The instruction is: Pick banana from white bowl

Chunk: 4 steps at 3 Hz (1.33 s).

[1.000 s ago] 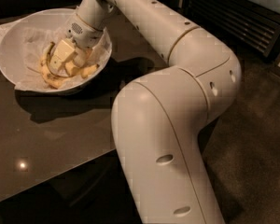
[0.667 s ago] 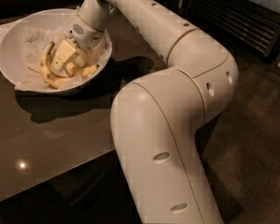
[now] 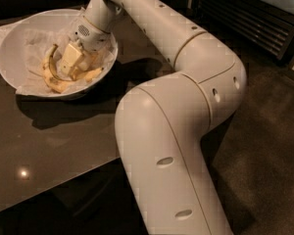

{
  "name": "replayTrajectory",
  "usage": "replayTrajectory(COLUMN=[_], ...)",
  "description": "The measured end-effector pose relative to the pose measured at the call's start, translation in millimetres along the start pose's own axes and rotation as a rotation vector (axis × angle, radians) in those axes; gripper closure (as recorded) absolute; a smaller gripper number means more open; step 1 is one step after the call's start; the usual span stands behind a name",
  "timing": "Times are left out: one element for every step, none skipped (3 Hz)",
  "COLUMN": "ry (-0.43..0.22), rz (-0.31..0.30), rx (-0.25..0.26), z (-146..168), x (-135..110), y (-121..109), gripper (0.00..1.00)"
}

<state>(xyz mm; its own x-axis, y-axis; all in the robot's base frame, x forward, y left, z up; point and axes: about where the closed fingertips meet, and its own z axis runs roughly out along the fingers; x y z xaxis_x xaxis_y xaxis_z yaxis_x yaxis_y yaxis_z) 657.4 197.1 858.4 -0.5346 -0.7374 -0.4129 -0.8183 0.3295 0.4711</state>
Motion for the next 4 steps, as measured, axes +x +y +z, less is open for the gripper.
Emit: replayTrajectory(ry=[0.01,0.022,0.022,0.006], rz=[-0.001,0.002,0.002,-0.054], rx=[0.031,0.056,0.056,0.086], z=[-0.4,-0.4,-0.5,-14.1], x=[2.7,4.6,4.7,0.7], y=[-10.8,-17.7,-17.9,-9.7], gripper=[0.76,0.98,1.0,1.0])
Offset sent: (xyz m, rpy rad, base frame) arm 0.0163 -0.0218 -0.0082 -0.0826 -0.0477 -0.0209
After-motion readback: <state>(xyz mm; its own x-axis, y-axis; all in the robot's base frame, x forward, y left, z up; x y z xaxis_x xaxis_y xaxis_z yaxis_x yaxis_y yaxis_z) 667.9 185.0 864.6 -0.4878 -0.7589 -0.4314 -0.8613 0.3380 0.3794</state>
